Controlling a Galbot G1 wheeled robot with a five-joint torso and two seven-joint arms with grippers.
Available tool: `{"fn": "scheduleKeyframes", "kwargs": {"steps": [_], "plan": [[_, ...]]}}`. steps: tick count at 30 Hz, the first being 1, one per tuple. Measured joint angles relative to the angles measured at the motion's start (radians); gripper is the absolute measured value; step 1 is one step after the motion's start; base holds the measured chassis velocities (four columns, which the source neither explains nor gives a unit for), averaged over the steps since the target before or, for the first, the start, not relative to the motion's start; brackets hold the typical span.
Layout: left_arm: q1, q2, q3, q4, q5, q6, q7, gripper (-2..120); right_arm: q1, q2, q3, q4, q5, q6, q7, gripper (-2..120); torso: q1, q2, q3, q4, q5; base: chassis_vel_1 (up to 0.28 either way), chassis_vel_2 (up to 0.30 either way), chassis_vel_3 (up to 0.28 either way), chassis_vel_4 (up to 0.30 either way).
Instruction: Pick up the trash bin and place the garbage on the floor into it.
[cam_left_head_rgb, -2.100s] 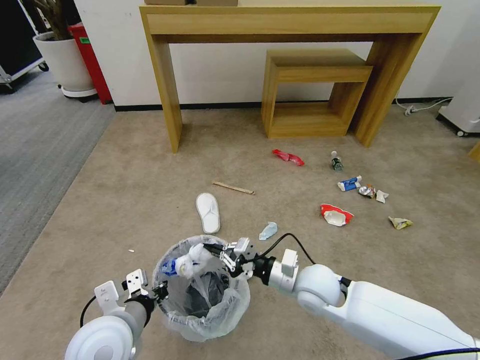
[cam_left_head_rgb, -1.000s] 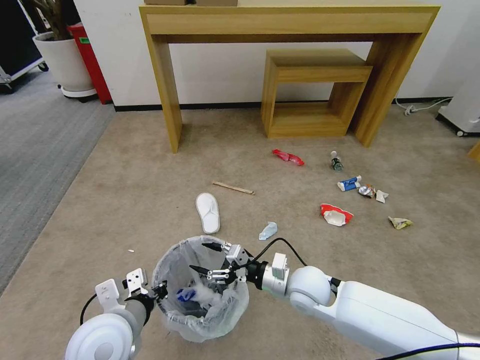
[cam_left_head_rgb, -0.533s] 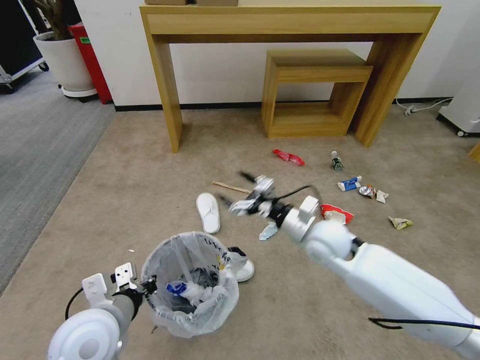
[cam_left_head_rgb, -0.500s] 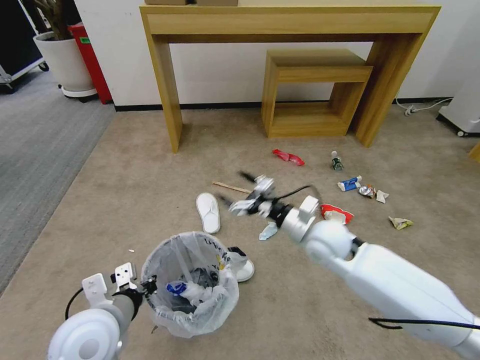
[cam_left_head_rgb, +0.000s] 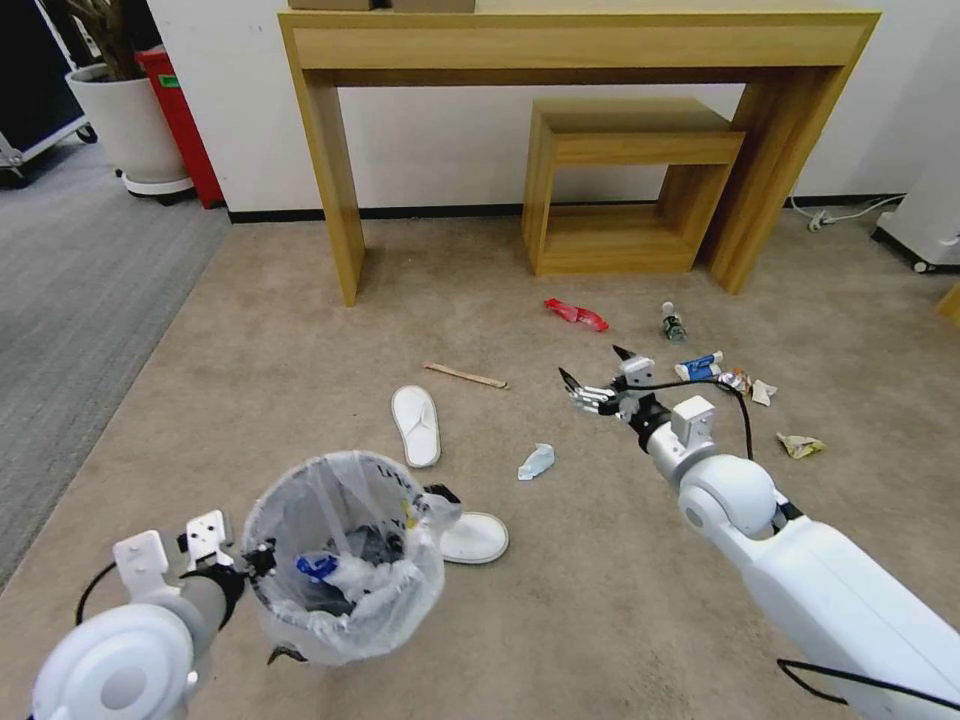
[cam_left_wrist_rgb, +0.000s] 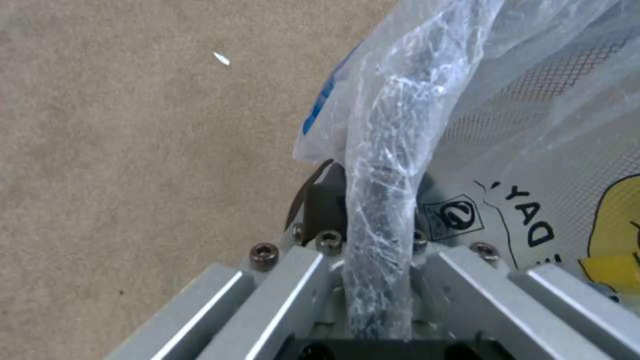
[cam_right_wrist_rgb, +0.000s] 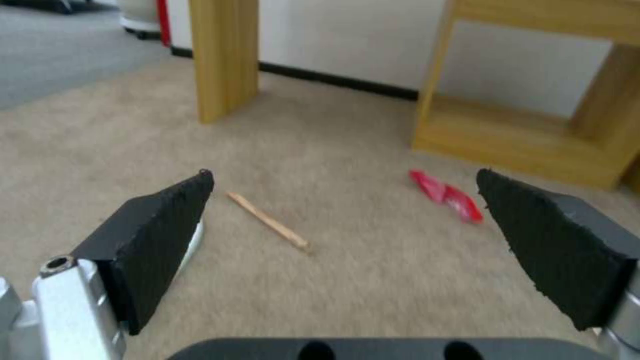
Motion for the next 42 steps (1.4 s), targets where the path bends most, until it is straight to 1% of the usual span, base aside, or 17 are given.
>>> {"fn": "scheduleKeyframes", "kwargs": {"steps": [5,8,13,15,17,21,23,25,26,29,30,33,34,37,38,41,42], "plan": [[-0.004,0.008,0.002,0.012,0.002,0.003,0.002,0,-0.041,0.008,0.041,-0.005,-0.022,0.010,-0.029,100,0.000,0.000,0.000,0.0001,-0.0002,0.000,0.000,0.000,0.000],[-0.015,0.017,0.005,0.038,0.005,0.004,0.003,0,-0.071,0.005,0.080,-0.021,-0.062,0.049,-0.079,100,0.000,0.000,0.000,-0.0001,-0.0003,0.000,0.000,0.000,0.000],[-0.017,0.029,-0.006,0.058,0.008,0.009,0.011,0,-0.074,0.002,0.093,-0.046,-0.075,0.059,-0.117,100,0.000,0.000,0.000,0.0000,-0.0003,0.000,0.000,0.000,0.000],[-0.025,0.042,-0.018,0.082,0.010,0.011,0.016,0,-0.065,0.015,0.087,-0.085,-0.090,0.063,-0.151,100,0.000,0.000,0.000,0.0000,-0.0002,0.000,0.000,0.000,0.000],[-0.030,0.044,-0.022,0.089,0.009,0.011,0.018,0,-0.059,0.022,0.078,-0.098,-0.092,0.064,-0.162,100,0.000,0.000,0.000,0.0000,-0.0002,0.000,0.000,0.000,0.000],[-0.036,0.047,-0.052,0.132,0.006,0.015,0.034,0,-0.019,0.057,0.013,-0.156,-0.090,0.070,-0.196,100,0.000,0.000,0.000,0.0001,-0.0002,0.000,0.000,0.000,0.000],[-0.034,0.045,-0.058,0.140,0.007,0.016,0.040,0,-0.009,0.064,-0.002,-0.170,-0.089,0.079,-0.209,100,0.000,0.000,0.000,0.0001,-0.0002,0.000,0.000,0.000,0.000],[-0.032,0.040,-0.066,0.163,0.024,0.020,0.054,0,0.017,0.081,-0.041,-0.217,-0.099,0.133,-0.261,100,0.000,0.000,0.000,0.0001,-0.0003,0.000,0.000,0.000,0.000],[-0.032,0.040,-0.066,0.163,0.024,0.020,0.054,0,0.017,0.081,-0.041,-0.217,-0.099,0.133,-0.261,100,0.000,0.000,0.000,0.0001,-0.0003,0.000,0.000,0.000,0.000],[-0.032,0.038,-0.068,0.190,0.046,0.026,0.081,0,0.049,0.094,-0.099,-0.274,-0.140,0.200,-0.309,100,0.000,0.000,0.000,0.0002,-0.0004,0.000,0.000,0.000,0.000],[-0.032,0.038,-0.068,0.190,0.046,0.026,0.081,0,0.049,0.094,-0.099,-0.274,-0.140,0.200,-0.309,100,0.000,0.000,0.000,0.0002,-0.0004,0.000,0.000,0.000,0.000],[-0.040,0.038,-0.061,0.211,0.063,0.031,0.101,0,0.089,0.100,-0.172,-0.318,-0.168,0.254,-0.346,100,0.000,0.000,0.000,-0.0001,-0.0002,0.000,0.000,0.000,0.000],[-0.040,0.038,-0.061,0.211,0.063,0.031,0.101,0,0.089,0.100,-0.172,-0.318,-0.168,0.254,-0.346,100,0.000,0.000,0.000,-0.0001,-0.0002,0.000,0.000,0.000,0.000],[-0.041,0.037,-0.062,0.223,0.070,0.034,0.109,0,0.163,0.105,-0.270,-0.358,-0.180,0.298,-0.398,100,0.000,0.000,0.000,0.0002,-0.0002,0.000,0.000,0.000,0.000],[-0.041,0.037,-0.062,0.223,0.070,0.034,0.109,0,0.163,0.105,-0.270,-0.358,-0.180,0.298,-0.398,100,0.000,0.000,0.000,0.0002,-0.0002,0.000,0.000,0.000,0.000],[-0.041,0.031,-0.063,0.224,0.072,0.034,0.110,0,0.233,0.105,-0.353,-0.387,-0.201,0.329,-0.436,100,0.000,0.000,0.000,0.0002,-0.0002,0.000,0.000,0.000,0.000],[-0.041,0.031,-0.063,0.224,0.072,0.034,0.110,0,0.233,0.105,-0.353,-0.387,-0.201,0.329,-0.436,100,0.000,0.000,0.000,0.0002,-0.0002,0.000,0.000,0.000,0.000]]}}
